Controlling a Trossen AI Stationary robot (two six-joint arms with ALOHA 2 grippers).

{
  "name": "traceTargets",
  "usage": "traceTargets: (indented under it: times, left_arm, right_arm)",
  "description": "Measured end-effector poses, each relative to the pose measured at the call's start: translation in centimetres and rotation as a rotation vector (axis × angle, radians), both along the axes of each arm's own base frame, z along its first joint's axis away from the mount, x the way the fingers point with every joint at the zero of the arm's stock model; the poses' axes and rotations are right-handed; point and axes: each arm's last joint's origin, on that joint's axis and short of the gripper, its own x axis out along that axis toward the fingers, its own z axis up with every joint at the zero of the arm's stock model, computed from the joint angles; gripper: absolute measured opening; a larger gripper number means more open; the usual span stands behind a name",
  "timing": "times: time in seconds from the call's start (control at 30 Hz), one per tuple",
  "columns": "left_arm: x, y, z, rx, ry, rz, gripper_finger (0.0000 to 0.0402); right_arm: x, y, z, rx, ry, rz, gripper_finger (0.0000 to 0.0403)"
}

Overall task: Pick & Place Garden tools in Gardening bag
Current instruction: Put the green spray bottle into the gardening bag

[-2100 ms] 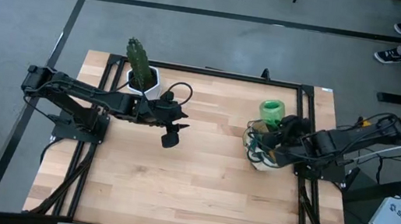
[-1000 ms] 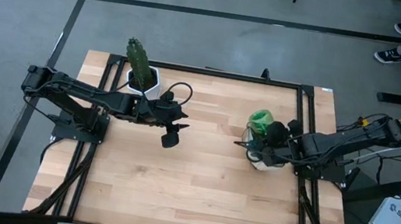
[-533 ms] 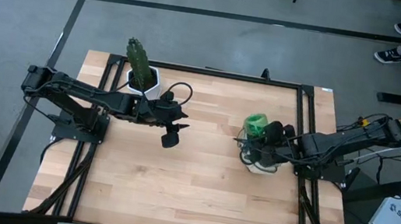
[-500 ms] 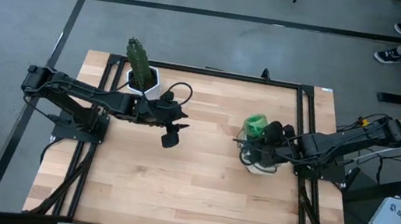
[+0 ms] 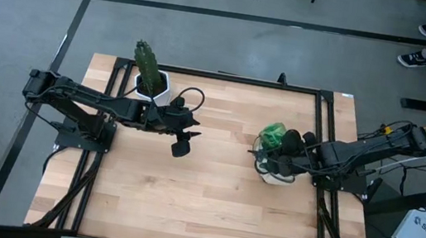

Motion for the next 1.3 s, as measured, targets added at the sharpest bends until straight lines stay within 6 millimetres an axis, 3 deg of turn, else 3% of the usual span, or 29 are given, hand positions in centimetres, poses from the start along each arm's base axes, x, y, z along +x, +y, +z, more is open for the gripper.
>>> traceTargets:
  times: [0.2,0.47,0.7,0.93,1.3]
  left_arm:
    - [0.0,0.0,0.0,0.0,0.0,0.0,0.0157]
    - [0.0,0.0,0.0,0.0,0.0,0.0,0.0157]
    - [0.0,0.0,0.0,0.0,0.0,0.0,0.0157]
    - [0.0,0.0,0.0,0.0,0.0,0.0,0.0157]
    - [0.0,0.0,0.0,0.0,0.0,0.0,0.0157]
  right_arm:
    - [0.5,0.8,1.6,0.052,-0.02,0.109,0.015]
    - [-0.6,2.3,3.7,0.074,0.006,0.15,0.015]
    - [-1.4,3.3,3.6,0.046,0.035,0.217,0.0153]
    - [-1.7,3.4,3.6,0.032,0.074,0.253,0.0203]
    - [-1.3,3.6,3.0,0.063,0.148,0.298,0.0231]
